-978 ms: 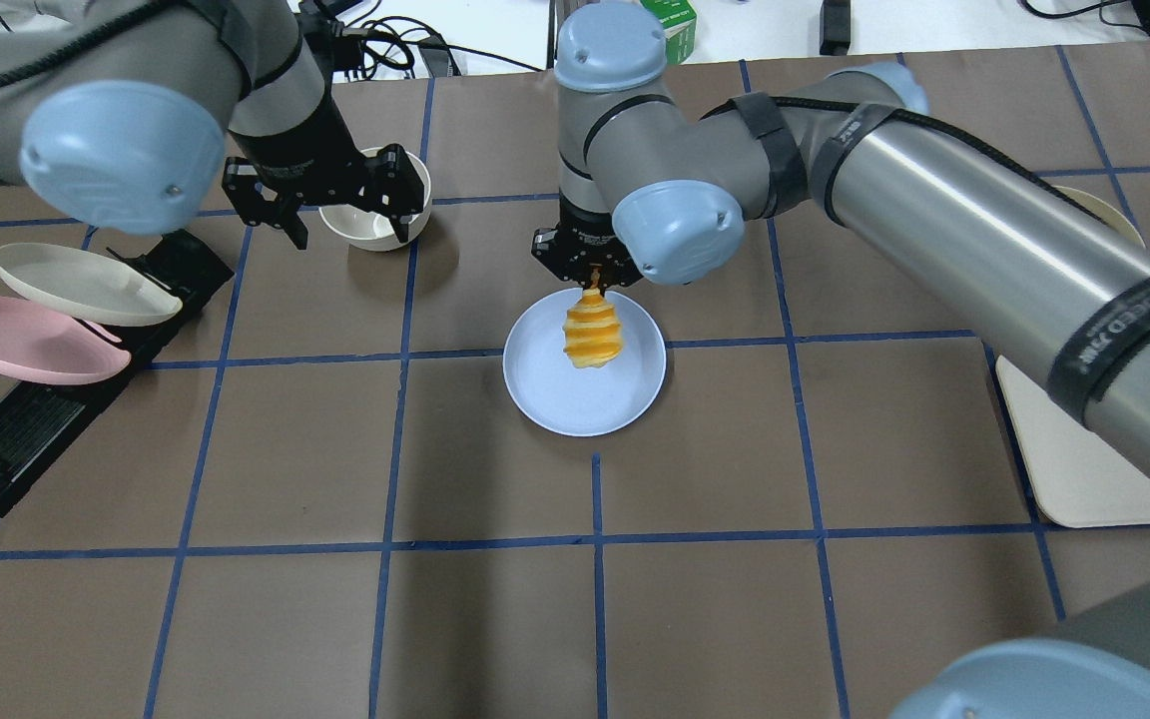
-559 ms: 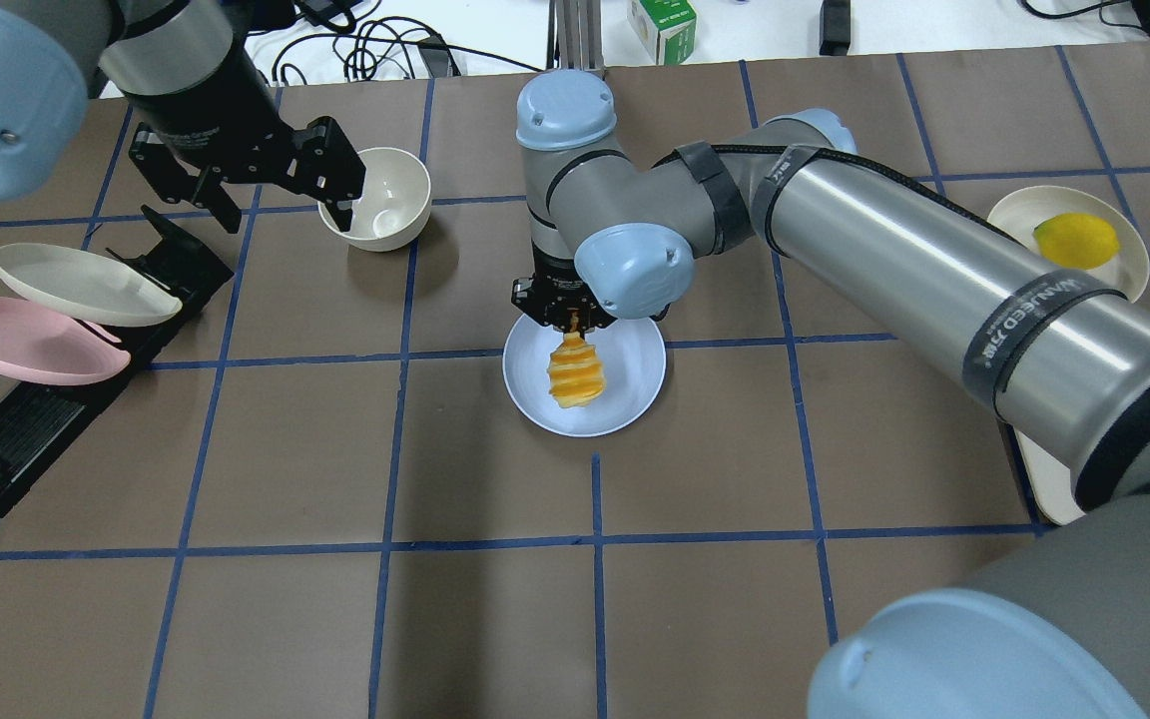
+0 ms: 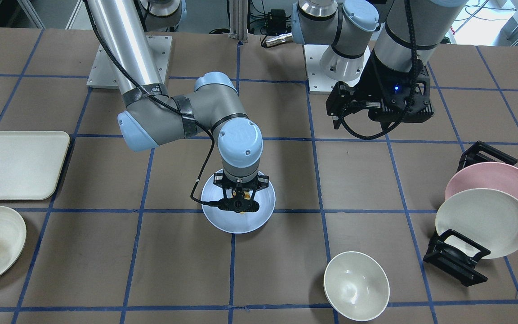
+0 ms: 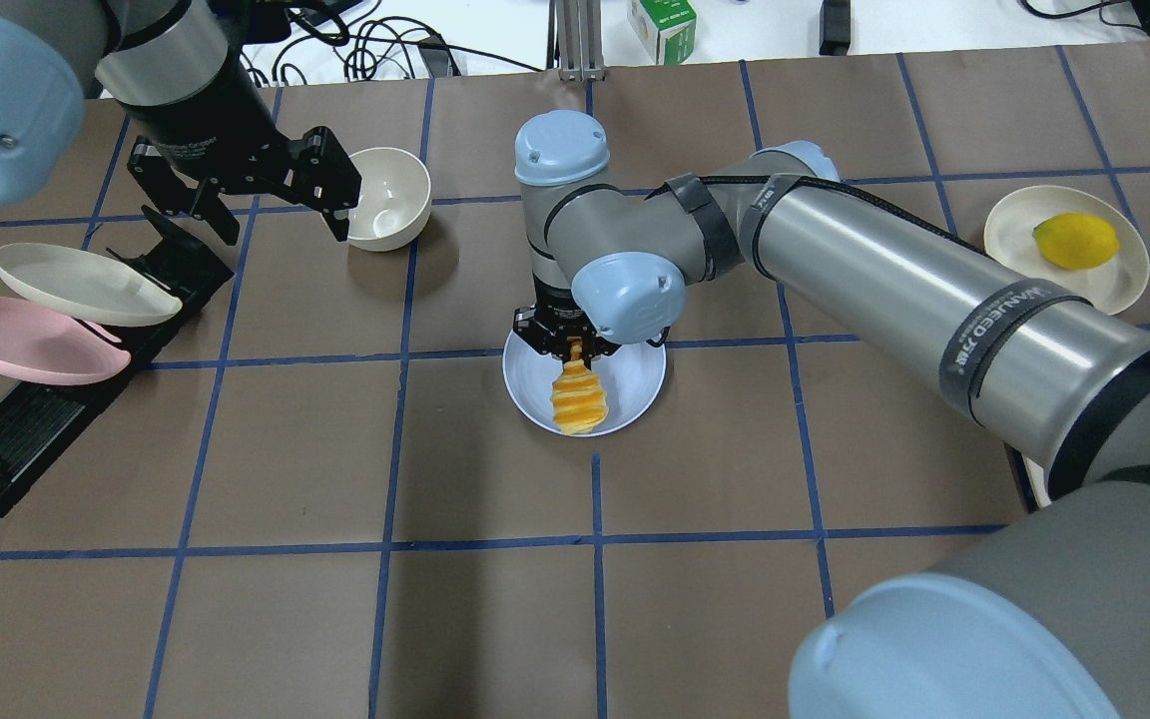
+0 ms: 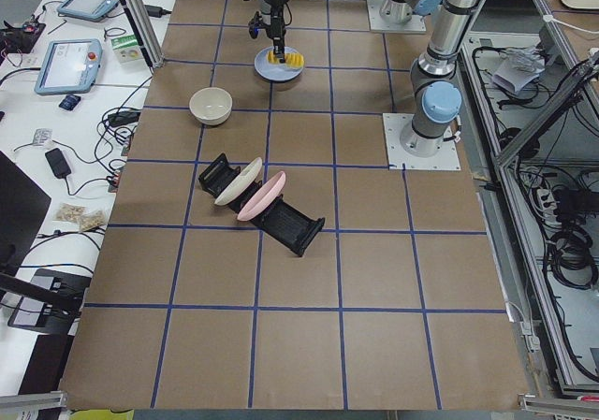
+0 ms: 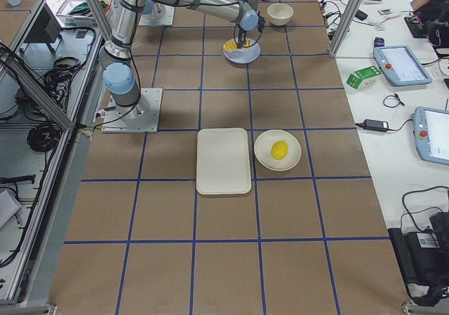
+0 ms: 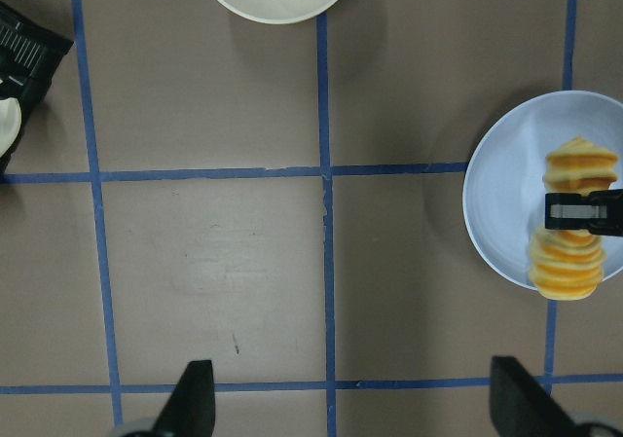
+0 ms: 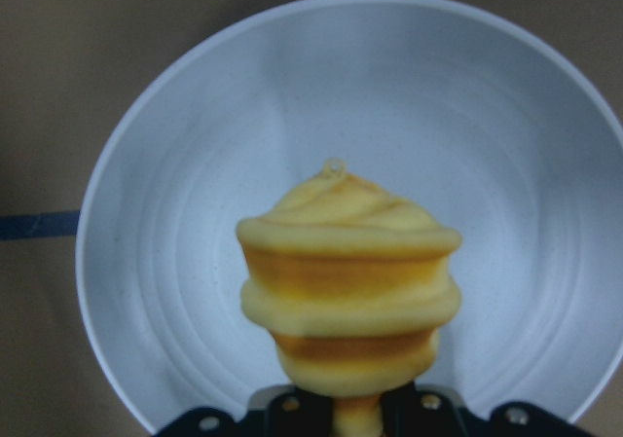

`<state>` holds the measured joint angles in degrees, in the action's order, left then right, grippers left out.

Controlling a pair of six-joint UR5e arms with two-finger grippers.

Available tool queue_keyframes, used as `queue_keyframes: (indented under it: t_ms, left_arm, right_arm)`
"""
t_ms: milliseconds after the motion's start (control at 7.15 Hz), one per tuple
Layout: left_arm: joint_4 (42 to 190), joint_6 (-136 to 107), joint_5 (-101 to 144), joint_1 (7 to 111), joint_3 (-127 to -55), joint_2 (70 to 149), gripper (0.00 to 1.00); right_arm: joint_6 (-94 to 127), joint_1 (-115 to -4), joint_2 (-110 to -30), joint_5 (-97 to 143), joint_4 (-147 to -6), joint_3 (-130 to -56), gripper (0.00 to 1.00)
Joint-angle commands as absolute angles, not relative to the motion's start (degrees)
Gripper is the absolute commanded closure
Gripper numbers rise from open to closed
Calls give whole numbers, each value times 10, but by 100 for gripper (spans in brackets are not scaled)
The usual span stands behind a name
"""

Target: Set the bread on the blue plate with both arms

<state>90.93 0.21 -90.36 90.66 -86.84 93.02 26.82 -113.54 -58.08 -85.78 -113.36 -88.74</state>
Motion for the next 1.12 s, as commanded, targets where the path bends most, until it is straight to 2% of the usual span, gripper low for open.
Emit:
queue_keyframes:
  t_ms: [0, 419, 978]
  left_arm:
    - [908, 9, -904, 911, -872, 921, 0]
    - [909, 13, -905, 911, -886, 903, 0]
    - [876, 49, -902, 908, -893, 892, 0]
  right_arm:
    - [267, -1136, -581, -858, -1159, -887, 0]
    - [266, -1133, -586, -860, -1158, -882, 0]
    - [178, -1023, -713, -900, -1088, -882, 0]
